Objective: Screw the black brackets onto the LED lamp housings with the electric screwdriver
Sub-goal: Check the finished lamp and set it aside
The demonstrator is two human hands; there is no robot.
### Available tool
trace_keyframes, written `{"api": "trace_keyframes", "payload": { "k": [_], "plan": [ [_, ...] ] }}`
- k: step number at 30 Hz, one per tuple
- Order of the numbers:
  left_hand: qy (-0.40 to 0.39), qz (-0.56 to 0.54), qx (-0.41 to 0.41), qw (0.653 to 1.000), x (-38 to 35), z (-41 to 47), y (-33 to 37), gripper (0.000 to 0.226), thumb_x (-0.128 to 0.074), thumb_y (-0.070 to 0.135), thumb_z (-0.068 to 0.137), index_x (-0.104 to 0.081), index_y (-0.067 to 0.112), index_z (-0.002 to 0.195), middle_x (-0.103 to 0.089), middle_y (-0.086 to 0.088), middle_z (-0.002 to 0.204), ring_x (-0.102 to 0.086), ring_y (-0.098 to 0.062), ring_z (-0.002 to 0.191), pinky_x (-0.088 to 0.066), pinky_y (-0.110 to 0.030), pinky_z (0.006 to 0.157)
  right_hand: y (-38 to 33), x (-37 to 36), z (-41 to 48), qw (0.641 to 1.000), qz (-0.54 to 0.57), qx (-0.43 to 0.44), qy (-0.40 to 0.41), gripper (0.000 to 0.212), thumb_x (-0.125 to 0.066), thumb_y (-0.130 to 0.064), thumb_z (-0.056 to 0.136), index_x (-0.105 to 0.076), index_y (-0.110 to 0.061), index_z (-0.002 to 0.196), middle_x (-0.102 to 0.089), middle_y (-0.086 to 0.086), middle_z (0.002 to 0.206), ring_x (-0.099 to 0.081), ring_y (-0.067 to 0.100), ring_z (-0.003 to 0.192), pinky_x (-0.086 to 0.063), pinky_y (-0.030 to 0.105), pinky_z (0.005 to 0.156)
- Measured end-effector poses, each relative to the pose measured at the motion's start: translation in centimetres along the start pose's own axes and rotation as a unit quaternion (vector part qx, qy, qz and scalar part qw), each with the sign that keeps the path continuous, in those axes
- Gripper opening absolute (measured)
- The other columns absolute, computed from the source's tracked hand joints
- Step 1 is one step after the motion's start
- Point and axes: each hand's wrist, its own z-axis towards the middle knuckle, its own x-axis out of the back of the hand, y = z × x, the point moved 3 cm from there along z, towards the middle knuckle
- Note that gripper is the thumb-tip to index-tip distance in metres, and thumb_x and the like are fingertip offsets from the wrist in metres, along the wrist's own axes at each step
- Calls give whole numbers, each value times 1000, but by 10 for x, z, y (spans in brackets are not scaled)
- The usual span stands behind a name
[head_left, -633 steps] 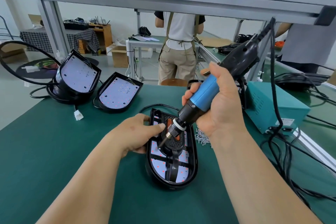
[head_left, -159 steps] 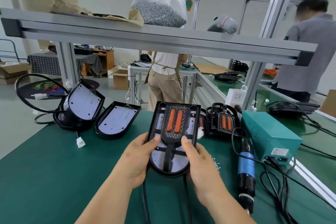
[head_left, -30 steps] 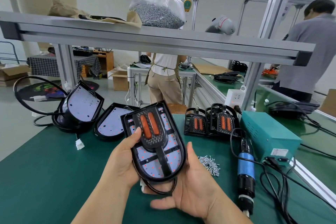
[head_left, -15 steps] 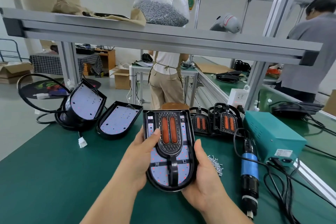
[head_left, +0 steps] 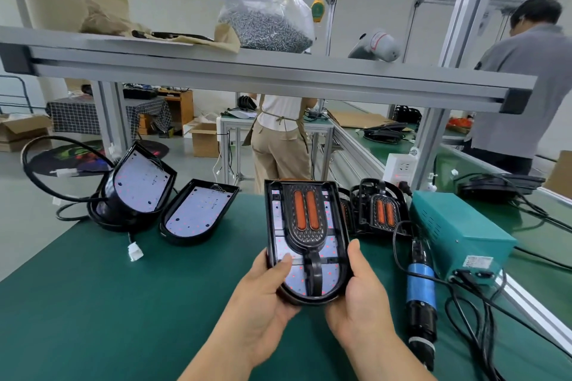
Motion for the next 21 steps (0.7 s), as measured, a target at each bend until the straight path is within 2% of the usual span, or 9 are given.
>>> {"api": "trace_keyframes", "payload": {
  "k": [2, 5, 7, 9, 13, 16, 19, 21],
  "plan": [
    [-4, -16, -3, 1000, 5, 2, 5, 47, -56, 18, 82, -58, 12, 129, -70, -11, 124, -66, -31, 115, -48, -52, 101, 1, -2, -3, 1000, -21, -9, -15, 44, -45, -32, 100, -66, 0, 122, -70, 19, 118, -66, 36, 113, -49, 49, 99],
    [-1, -22, 8, 1000, 18, 6, 13, 46, -56, 20, 82, -59, 12, 127, -71, -13, 121, -71, -31, 105, -51, -51, 95, 2, -4, -8, 996, -59, -44, -58, 43, -50, -30, 94, -67, -2, 122, -70, 19, 120, -65, 37, 114, -55, 48, 90],
    [6, -34, 21, 999, 25, 9, 17, 48, -56, 22, 81, -58, 10, 128, -71, -15, 120, -72, -32, 102, -52, -51, 91, 2, -4, -9, 991, -85, -60, -86, 39, -50, -25, 97, -66, -3, 125, -68, 20, 123, -64, 39, 116, -57, 49, 87],
    [10, -46, 36, 998, 28, 9, 19, 52, -55, 26, 82, -58, 9, 131, -70, -16, 122, -69, -34, 109, -50, -53, 96, 3, -3, -9, 989, -98, -59, -89, 36, -44, -21, 102, -66, -4, 126, -68, 20, 122, -64, 39, 115, -59, 46, 84],
    [-2, -53, 41, 998, 20, 7, 21, 56, -43, 48, 92, -66, 11, 128, -68, -13, 127, -65, -30, 116, -46, -47, 99, 1, -5, -10, 991, -108, -12, -81, 35, -40, -14, 104, -70, -3, 120, -70, 18, 120, -69, 32, 108, -60, 38, 77],
    [7, -59, 4, 998, 12, 6, 25, 57, -32, 44, 101, -62, 5, 131, -66, -15, 128, -62, -31, 121, -38, -47, 110, -6, -7, -12, 991, -116, 21, -61, 34, -42, -13, 103, -73, -3, 112, -72, 18, 116, -71, 29, 103, -61, 35, 76],
    [2, -65, -20, 998, 2, 4, 28, 54, -33, 40, 102, -62, 4, 128, -67, -16, 127, -63, -30, 119, -40, -48, 107, -16, -13, -17, 990, -125, 42, -52, 34, -43, -12, 102, -76, -3, 104, -73, 19, 112, -72, 30, 99, -61, 39, 77],
    [-11, -72, -25, 997, -8, 3, 30, 53, -33, 40, 102, -63, 4, 127, -68, -15, 126, -64, -30, 117, -42, -48, 104, -27, -18, -23, 986, -144, 64, -48, 34, -43, -11, 102, -75, -1, 106, -73, 20, 112, -69, 35, 106, -57, 46, 87]
  ]
}}
